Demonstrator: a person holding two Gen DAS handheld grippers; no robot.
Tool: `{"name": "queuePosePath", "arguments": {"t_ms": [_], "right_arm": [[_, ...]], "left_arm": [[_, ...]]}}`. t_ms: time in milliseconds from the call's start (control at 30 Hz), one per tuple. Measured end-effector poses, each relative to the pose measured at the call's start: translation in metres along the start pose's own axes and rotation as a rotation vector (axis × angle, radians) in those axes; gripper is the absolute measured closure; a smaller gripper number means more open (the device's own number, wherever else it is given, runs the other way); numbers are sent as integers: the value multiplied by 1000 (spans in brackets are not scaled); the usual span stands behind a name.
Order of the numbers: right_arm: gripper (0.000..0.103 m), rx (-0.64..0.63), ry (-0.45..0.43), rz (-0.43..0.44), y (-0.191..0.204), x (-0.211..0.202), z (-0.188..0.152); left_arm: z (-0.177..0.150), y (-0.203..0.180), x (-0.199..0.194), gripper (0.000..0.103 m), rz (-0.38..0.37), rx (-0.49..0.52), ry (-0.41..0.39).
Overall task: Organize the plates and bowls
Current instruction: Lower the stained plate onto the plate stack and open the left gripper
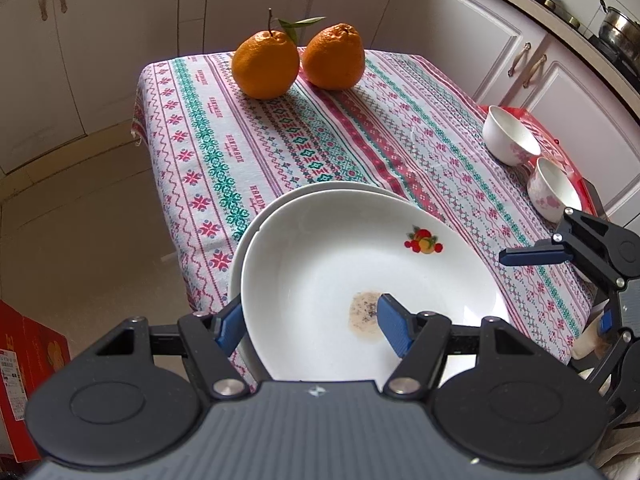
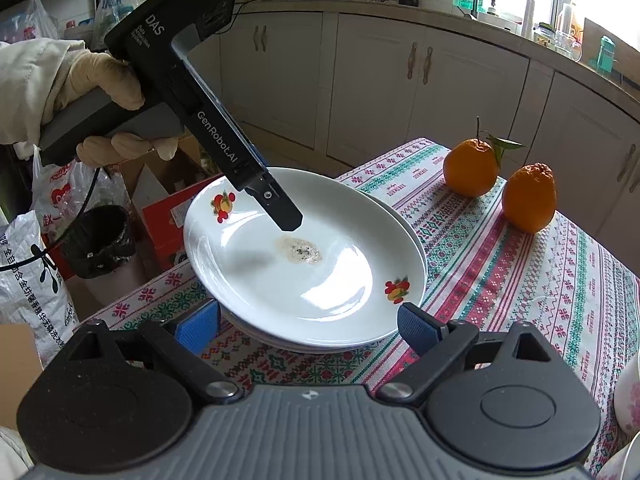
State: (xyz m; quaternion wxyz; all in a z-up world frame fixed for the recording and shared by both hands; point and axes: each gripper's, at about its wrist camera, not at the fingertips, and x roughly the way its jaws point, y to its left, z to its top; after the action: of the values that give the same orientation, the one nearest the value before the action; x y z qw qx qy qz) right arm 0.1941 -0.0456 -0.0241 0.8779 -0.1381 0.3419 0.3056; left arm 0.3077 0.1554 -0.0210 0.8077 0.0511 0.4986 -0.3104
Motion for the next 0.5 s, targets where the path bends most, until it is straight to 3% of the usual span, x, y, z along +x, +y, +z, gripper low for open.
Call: {"name": "queuePosePath", "arguments": {"t_ms": [500], "right_arm": [[3, 21, -24, -35, -3, -14, -4]], "left_arm": [[-1, -3, -3, 30, 73, 14, 2]]}}
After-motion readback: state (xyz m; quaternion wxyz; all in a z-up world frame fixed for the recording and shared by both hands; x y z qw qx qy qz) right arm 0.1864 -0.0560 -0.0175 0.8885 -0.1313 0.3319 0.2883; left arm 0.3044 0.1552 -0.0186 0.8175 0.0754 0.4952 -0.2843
